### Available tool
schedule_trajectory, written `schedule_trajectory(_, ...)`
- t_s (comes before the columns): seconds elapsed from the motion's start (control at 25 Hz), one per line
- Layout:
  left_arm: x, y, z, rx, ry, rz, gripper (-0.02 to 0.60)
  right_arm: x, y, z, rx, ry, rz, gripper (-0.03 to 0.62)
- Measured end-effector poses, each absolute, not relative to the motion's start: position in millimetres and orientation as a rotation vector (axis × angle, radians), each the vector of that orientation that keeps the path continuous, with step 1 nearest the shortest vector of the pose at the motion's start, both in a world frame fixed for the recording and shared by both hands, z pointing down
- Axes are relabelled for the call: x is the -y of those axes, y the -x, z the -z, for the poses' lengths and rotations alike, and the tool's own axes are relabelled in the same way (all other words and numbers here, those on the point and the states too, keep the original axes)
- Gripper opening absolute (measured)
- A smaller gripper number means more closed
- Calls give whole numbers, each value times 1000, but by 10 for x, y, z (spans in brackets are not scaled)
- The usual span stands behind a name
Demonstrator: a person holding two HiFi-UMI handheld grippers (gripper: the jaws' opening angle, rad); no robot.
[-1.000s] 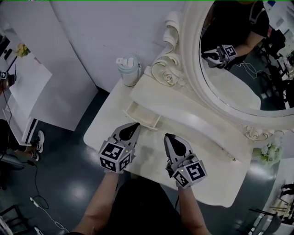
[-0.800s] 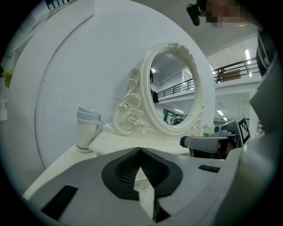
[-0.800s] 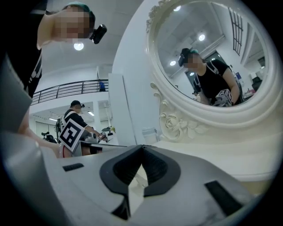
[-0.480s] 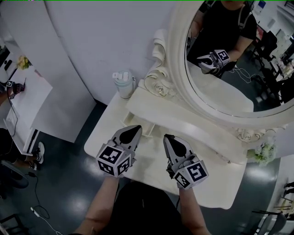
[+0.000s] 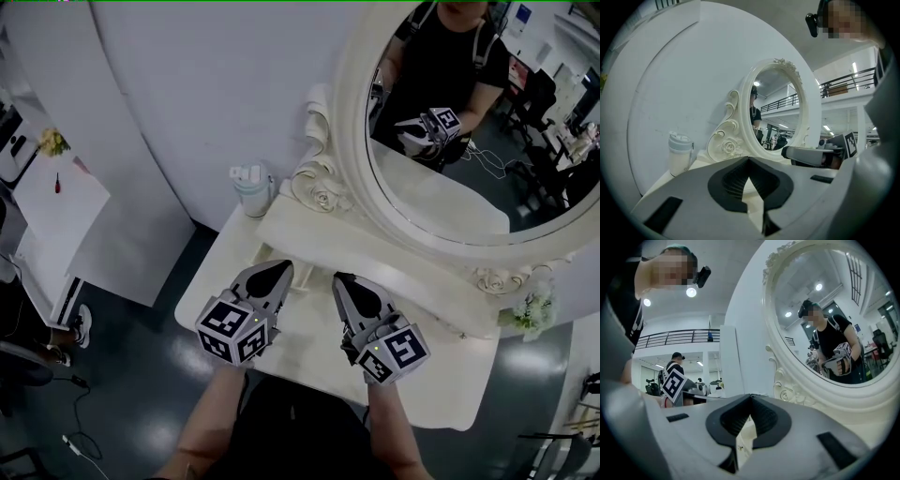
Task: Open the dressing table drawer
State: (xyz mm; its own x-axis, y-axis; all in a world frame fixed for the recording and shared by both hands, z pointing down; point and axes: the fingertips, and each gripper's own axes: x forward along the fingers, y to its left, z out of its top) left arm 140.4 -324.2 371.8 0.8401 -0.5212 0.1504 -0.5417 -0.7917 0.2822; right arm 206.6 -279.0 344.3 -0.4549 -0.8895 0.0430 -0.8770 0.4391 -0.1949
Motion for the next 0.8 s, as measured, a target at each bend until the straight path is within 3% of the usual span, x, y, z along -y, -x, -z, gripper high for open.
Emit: schedule_trajectory(0.8,3192,-1371,-3353,792,-2711,5,0,2815,-1888,-3039,-2651,1518,195,3)
